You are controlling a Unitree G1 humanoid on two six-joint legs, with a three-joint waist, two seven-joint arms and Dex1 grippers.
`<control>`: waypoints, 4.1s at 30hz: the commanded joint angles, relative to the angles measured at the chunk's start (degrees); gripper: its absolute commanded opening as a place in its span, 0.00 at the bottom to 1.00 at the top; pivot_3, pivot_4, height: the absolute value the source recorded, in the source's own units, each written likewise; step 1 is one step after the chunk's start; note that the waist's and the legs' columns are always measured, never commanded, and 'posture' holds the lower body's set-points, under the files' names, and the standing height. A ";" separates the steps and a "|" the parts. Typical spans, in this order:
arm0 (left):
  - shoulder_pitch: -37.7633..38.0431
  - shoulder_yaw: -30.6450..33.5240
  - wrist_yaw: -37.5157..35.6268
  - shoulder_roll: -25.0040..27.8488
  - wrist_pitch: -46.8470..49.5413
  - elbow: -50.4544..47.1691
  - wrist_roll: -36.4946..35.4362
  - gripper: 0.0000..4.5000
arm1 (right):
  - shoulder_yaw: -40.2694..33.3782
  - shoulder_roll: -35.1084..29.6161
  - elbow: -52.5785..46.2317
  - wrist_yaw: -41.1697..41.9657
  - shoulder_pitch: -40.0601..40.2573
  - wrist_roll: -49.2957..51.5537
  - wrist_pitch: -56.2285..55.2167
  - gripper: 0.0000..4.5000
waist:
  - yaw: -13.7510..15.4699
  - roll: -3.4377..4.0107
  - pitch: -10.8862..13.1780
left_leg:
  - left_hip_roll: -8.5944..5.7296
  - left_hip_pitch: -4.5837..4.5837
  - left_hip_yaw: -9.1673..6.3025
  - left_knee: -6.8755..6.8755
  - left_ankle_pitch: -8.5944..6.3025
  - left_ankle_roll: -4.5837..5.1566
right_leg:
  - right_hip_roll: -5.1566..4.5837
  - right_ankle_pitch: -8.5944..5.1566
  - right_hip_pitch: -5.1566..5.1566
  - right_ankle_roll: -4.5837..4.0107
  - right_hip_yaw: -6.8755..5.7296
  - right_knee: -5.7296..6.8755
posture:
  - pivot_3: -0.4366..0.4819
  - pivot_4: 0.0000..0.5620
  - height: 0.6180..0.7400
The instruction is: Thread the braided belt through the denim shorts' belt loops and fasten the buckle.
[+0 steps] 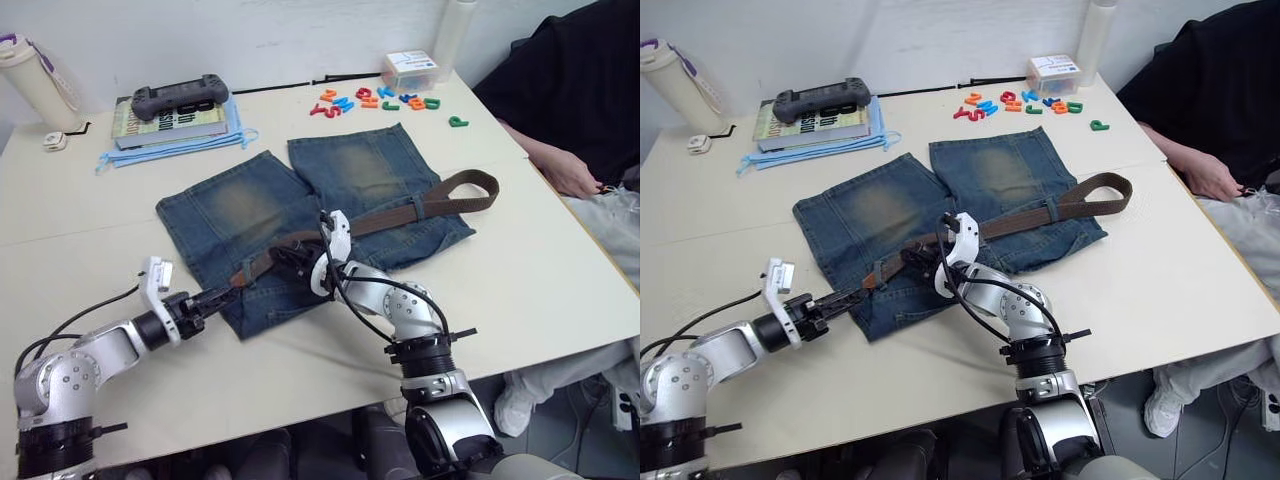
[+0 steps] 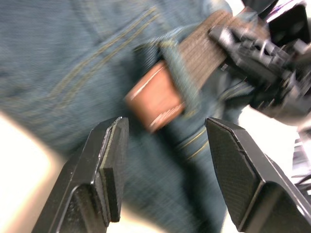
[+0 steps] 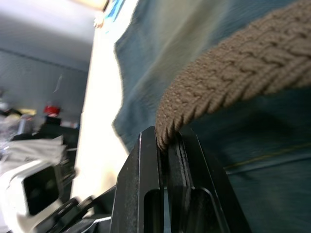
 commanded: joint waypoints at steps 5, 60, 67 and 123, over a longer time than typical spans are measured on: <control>-3.34 3.58 7.53 -4.48 5.16 1.03 -6.05 0.63 | 1.16 8.49 -2.87 0.74 -1.61 2.72 1.16 0.00 | 0.23 -0.01 -0.01 | -0.03 0.00 -0.02 0.05 0.00 0.00 | 0.00 0.00 0.01 0.00 -0.03 0.03 | 0.48 0.27 0.93; -1.42 8.00 10.11 -5.05 3.79 1.53 -16.45 0.01 | -0.01 7.69 -2.49 -1.91 0.97 9.80 1.62 0.00 | 0.14 -0.01 -0.01 | -0.02 -0.04 -0.01 0.09 0.00 -0.02 | -0.01 0.00 -0.02 -0.01 -0.01 0.05 | 0.48 0.27 0.93; -1.78 10.84 11.41 -5.48 4.00 4.20 -22.38 0.27 | -0.01 7.63 -2.06 -1.73 0.93 9.84 1.60 0.00 | 0.13 -0.01 -0.01 | -0.01 -0.03 -0.01 0.09 0.00 -0.02 | -0.01 0.00 -0.02 -0.01 -0.01 0.05 | 0.48 0.27 0.93; 0.05 4.20 13.71 -4.51 -2.87 4.15 -25.42 0.00 | 0.65 2.22 -9.14 -3.84 3.39 8.80 6.10 0.87 | 0.28 -0.02 -0.02 | -0.03 -0.07 -0.02 0.15 0.00 -0.02 | -0.02 0.01 -0.02 -0.01 -0.02 0.05 | 0.48 0.27 0.93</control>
